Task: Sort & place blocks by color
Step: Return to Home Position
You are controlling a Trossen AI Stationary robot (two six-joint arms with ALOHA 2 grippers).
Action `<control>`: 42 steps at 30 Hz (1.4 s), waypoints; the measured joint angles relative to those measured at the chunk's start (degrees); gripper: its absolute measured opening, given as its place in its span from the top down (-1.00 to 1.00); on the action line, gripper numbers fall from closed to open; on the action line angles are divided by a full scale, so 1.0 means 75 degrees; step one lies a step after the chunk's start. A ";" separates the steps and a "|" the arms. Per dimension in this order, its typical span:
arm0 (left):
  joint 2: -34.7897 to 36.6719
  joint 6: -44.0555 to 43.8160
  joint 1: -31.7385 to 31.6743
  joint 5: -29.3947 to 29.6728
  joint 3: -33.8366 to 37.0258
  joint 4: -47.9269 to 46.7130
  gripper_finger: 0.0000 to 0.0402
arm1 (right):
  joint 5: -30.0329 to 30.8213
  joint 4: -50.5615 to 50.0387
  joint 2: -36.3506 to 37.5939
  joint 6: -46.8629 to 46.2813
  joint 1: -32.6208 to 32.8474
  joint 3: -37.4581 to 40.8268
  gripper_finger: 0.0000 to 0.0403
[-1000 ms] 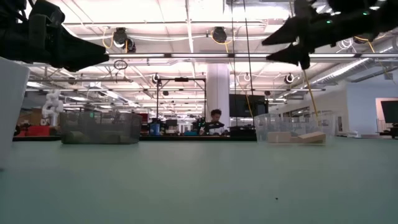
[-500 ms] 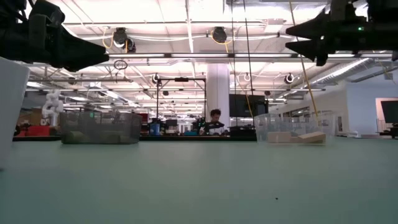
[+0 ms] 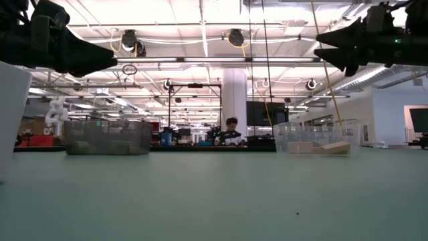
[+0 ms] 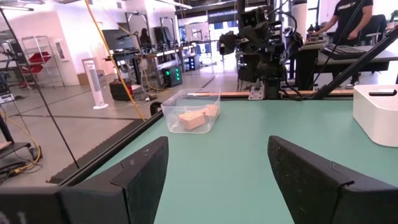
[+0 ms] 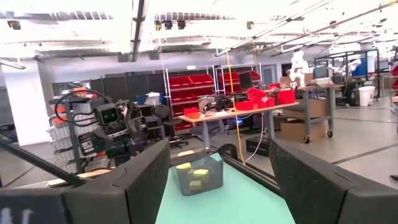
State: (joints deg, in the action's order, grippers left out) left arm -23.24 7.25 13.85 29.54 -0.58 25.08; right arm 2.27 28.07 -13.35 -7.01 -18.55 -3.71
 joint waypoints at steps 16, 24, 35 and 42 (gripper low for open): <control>0.0000 0.0000 0.0003 0.0000 -0.0003 0.0000 -0.36 | -0.2817 -0.0293 0.1018 0.0030 -0.1274 0.0085 -0.34; 0.0003 0.0000 0.0003 0.0000 -0.0003 -0.0003 -0.36 | -0.3350 -0.0670 0.1383 -0.0165 -0.1809 0.0091 -0.34; 0.0000 0.0000 0.0003 0.0003 -0.0003 0.0000 -0.36 | -0.3347 -0.1101 0.1779 -0.0175 -0.2627 0.0097 -0.34; 0.0003 -0.0001 0.0001 0.0001 -0.0003 0.0003 -0.36 | -0.3332 -0.1040 0.1773 -0.0172 -0.3186 0.0097 -0.34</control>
State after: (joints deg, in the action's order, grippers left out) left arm -23.22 7.24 13.86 29.55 -0.60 25.10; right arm -22.72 20.27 -0.05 -8.29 -42.44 -2.98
